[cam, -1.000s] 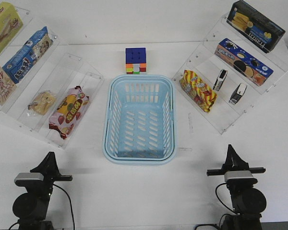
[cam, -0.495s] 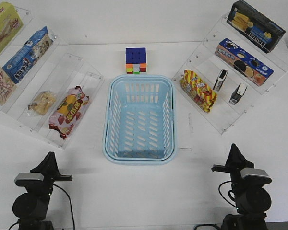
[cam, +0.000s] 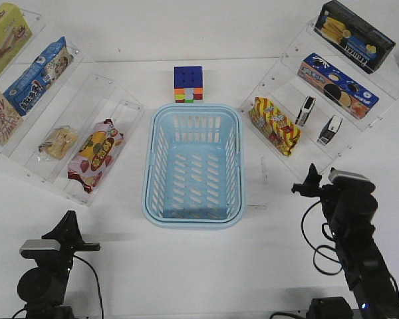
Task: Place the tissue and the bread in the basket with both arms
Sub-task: 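Reach the right gripper to the small black-and-white pack on the shelf and grasp it, then carry the black pack over the basket and open the right gripper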
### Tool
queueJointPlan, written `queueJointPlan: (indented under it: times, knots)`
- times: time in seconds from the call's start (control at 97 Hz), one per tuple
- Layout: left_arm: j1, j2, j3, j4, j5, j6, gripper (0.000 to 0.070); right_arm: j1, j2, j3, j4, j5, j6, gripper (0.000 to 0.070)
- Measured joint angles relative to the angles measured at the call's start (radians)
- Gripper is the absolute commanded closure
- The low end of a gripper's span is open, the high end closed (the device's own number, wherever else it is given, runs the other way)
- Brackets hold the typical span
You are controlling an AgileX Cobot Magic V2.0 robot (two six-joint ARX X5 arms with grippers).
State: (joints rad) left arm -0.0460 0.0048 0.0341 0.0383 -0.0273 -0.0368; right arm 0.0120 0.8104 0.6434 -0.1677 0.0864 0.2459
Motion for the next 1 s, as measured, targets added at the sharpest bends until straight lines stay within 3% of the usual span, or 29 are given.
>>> queueJointPlan:
  times: [0.237,0.526,0.588,0.68,0.711,1.0]
  knots:
    - [0.0,0.0,0.0,0.0,0.0,0.0,0.0699,-0.035,0.328,0.226,0.0,0.093,-0.09,0.0276]
    - [0.0,0.0,0.0,0.0,0.0,0.0,0.0699,-0.098,0.582,0.405,0.0,0.097,-0.111,0.0283]
    - [0.0,0.0,0.0,0.0,0.0,0.0,0.0699,-0.106,0.619,0.425,0.001,0.097,-0.111,0.0358]
    - [0.0,0.0,0.0,0.0,0.0,0.0,0.0699,-0.111,0.655,0.43,0.0,0.095,-0.111,0.0647]
    - [0.0,0.0,0.0,0.0,0.0,0.0,0.0699,-0.111,0.661,0.43,-0.004,0.089,-0.111,0.07]
    - [0.0,0.0,0.0,0.0,0.0,0.0,0.0699,-0.108,0.534,0.436,-0.057,0.047,-0.139,0.07]
